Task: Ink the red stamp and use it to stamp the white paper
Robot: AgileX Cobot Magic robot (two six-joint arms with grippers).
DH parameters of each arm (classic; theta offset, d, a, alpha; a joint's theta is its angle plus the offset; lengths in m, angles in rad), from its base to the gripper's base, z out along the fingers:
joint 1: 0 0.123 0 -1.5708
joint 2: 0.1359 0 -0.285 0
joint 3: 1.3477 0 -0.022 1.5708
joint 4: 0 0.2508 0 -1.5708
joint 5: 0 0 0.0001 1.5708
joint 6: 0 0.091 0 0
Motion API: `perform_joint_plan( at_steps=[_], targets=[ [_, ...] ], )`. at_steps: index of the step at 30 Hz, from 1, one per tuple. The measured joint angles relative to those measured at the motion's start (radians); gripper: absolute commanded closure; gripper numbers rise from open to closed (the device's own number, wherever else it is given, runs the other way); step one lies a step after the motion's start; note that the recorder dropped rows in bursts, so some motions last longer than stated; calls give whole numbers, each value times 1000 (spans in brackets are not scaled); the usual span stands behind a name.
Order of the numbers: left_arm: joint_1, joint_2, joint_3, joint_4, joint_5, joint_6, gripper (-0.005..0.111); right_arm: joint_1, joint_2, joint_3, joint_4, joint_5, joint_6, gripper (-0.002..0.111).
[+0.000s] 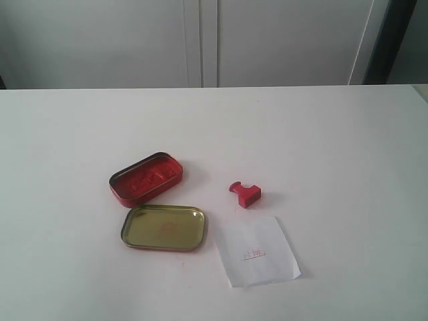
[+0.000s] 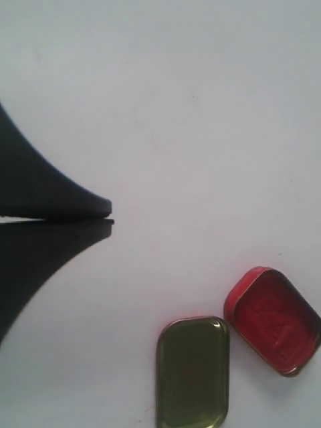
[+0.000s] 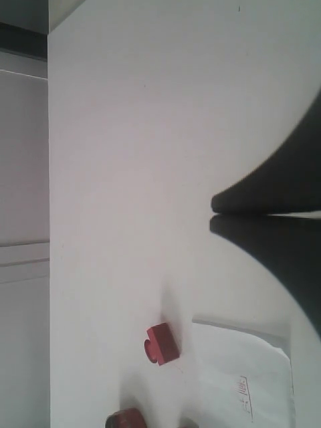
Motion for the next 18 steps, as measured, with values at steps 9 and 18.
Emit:
perform_joint_plan(
  at_steps=[9,18],
  targets=[
    [0,-254,283,0,-187,0,107,0,0,0,0,0,0,108],
    [0,-528,524,48,-314,0,107,0,0,0,0,0,0,108]
  ],
)
